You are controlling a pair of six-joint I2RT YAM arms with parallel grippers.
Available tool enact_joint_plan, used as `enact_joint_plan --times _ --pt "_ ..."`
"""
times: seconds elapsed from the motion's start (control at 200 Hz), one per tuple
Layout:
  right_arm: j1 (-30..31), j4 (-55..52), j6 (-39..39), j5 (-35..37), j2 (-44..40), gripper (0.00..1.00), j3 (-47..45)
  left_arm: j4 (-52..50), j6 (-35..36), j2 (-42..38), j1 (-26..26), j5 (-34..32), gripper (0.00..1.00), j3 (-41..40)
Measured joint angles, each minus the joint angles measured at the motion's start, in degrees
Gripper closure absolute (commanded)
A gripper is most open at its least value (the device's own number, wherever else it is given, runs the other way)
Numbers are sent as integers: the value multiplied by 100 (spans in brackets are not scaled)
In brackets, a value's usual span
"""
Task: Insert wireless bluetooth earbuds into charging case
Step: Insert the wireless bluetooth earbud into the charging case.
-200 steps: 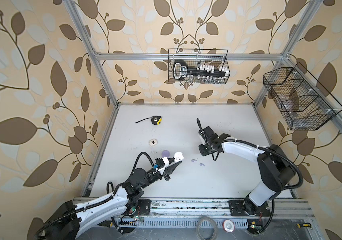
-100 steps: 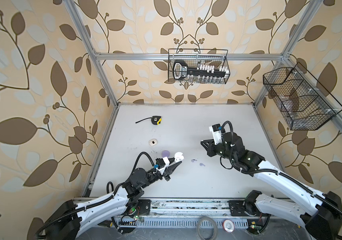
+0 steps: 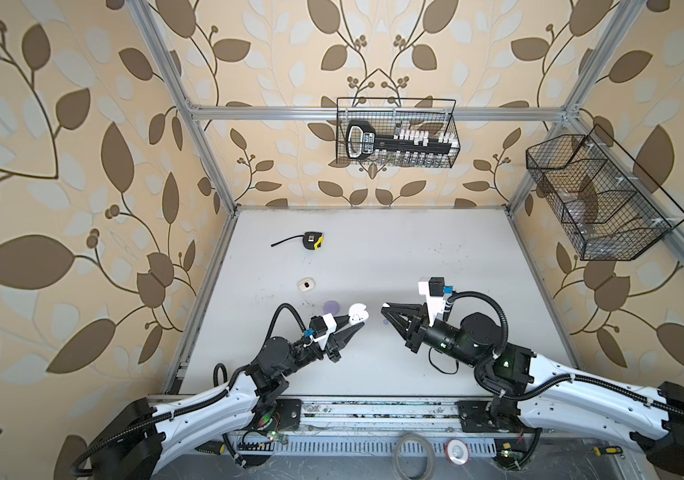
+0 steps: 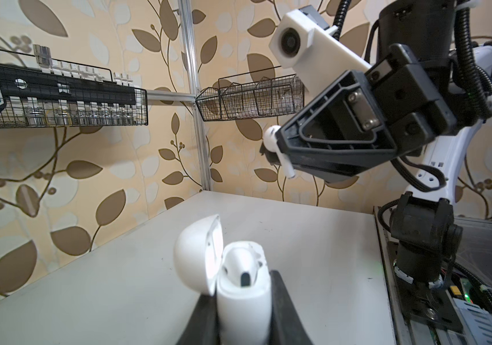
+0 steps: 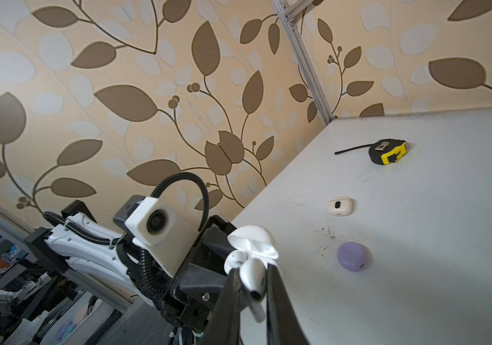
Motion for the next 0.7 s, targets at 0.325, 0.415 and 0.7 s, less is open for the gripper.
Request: enact_joint_plan --times 0.325,0.415,0.7 --pt "428 1346 -85 627 761 82 -98 153 -125 -20 0 157 100 0" --pt "428 1565 -83 741 892 82 -122 166 -160 -28 0 208 100 0" --pt "468 2009 -81 811 1049 82 -243 170 -192 -26 0 232 100 0"
